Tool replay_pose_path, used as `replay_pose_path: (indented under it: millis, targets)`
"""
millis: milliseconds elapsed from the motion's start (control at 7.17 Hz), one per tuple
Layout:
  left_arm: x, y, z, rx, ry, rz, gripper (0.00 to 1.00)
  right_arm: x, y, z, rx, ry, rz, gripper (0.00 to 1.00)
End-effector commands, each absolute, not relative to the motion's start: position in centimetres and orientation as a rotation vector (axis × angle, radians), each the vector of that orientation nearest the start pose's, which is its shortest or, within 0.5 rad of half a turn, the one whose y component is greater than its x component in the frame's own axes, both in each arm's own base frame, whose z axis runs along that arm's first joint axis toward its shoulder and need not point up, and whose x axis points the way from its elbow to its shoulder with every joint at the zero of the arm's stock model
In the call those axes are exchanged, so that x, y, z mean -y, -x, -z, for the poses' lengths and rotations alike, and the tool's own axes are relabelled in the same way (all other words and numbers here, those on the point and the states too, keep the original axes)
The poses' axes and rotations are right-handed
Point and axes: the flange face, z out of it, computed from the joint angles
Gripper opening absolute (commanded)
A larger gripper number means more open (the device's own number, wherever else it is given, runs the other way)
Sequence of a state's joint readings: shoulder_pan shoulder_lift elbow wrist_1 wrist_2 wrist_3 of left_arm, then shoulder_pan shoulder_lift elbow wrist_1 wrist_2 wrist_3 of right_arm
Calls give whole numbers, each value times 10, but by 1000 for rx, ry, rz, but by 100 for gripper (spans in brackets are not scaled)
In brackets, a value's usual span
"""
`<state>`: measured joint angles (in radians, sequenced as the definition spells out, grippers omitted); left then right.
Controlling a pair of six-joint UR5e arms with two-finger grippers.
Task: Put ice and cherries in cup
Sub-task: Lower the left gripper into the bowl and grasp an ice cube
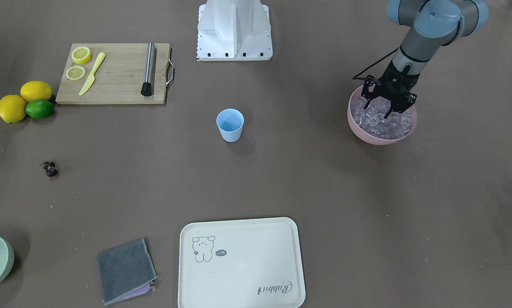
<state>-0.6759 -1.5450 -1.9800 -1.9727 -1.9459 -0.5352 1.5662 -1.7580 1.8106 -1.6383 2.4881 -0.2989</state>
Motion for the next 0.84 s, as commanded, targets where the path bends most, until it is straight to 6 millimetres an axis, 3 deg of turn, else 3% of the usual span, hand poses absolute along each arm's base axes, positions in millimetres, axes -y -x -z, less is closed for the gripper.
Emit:
replay_pose_path:
  millis: [0, 418, 697]
  targets:
    - [380, -322, -436, -779, -360, -485, 62, 412, -52, -621, 912, -122, 276, 99]
    - [380, -321, -438, -766, -368, -478, 34, 412, -52, -622, 914, -119, 273, 99]
    - [376, -324, -433, -780, -347, -433, 0, 412, -52, -622, 914, -119, 273, 99]
